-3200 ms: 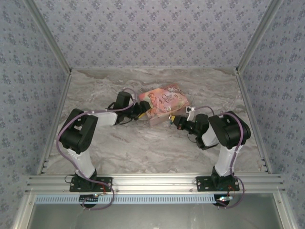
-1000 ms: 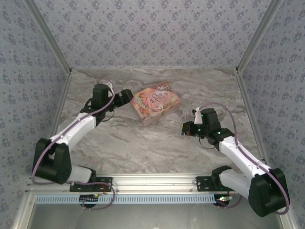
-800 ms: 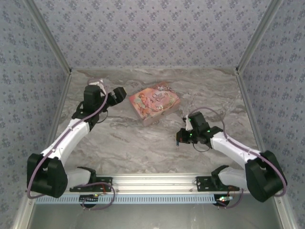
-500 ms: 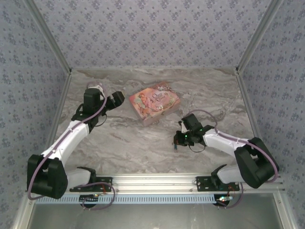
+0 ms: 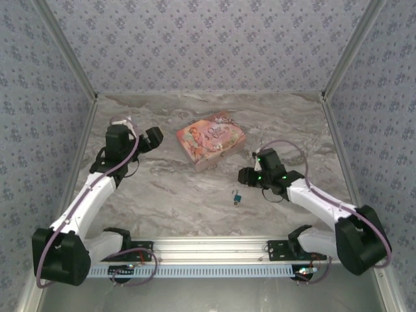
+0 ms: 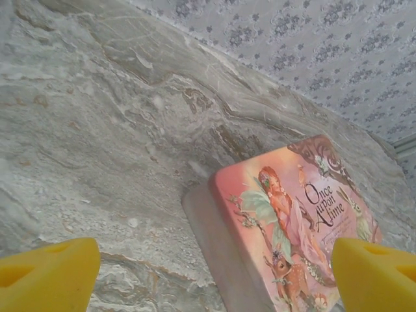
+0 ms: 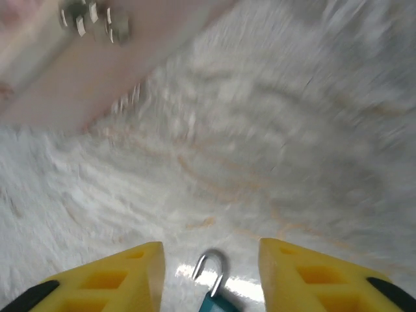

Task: Unlock the padlock with the key

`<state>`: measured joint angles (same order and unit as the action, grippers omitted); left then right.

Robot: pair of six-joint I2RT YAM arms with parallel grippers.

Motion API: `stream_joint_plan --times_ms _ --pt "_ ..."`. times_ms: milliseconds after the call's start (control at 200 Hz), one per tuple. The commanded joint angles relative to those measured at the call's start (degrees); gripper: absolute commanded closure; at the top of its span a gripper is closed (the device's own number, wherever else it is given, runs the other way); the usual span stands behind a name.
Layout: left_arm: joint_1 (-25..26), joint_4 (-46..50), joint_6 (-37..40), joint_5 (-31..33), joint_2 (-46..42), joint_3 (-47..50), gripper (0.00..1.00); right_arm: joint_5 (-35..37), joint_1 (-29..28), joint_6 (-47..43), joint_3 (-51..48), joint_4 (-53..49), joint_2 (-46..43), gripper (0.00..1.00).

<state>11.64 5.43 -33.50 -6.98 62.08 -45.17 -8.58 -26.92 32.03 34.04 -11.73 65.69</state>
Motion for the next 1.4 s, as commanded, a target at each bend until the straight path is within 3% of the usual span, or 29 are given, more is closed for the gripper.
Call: stream_joint_plan --times_ms 0,140,310,390,475,610,695,810,1034,1399 --pt "-0.89 0.11 3.34 4.89 -3.58 0.29 0.06 7.46 4.02 -5.39 1.95 -3.99 -5.76 0.51" --pt "-2.09 -1.78 8.66 12.54 -8.83 3.19 0.0 14.67 10.41 -10.19 1.59 -4.05 -14.12 0.35" --pt "-2.96 -11.59 15.79 24.54 -15.86 11.73 0.01 17.85 18.41 -12.97 -0.98 -0.32 -21.3 0.0" --pt "-3.23 -16.39 18.14 28.89 -17.51 16.22 0.01 16.0 22.82 -13.94 -2.48 2.27 -21.53 0.0" --pt "-3.74 -18.57 20.81 29.41 -17.68 19.47 0.01 15.21 26.3 -16.1 -4.93 6.07 -20.32 0.0" --pt "-3.93 -17.39 22.98 29.54 -15.77 21.88 0.01 17.95 28.76 -18.66 -15.45 22.53 -19.84 0.0" --pt "-4.08 -18.1 24.0 28.6 -13.55 23.11 0.01 18.84 29.21 -20.99 -19.63 30.62 -17.65 0.0" --pt "-4.01 -20.92 24.68 27.55 -9.62 24.29 0.01 16.8 29.3 -23.56 -18.33 32.38 -10.09 0.0" --pt "-4.46 -31.17 27.8 24.82 -0.52 26.69 0.0 16.5 28.72 -25.27 -19.3 48.36 1.53 0.0" --pt "-5.05 -43.25 28.93 19.84 7.98 27.68 0.0 8.61 28.28 -33.77 -18.46 58.22 8.55 0.0"
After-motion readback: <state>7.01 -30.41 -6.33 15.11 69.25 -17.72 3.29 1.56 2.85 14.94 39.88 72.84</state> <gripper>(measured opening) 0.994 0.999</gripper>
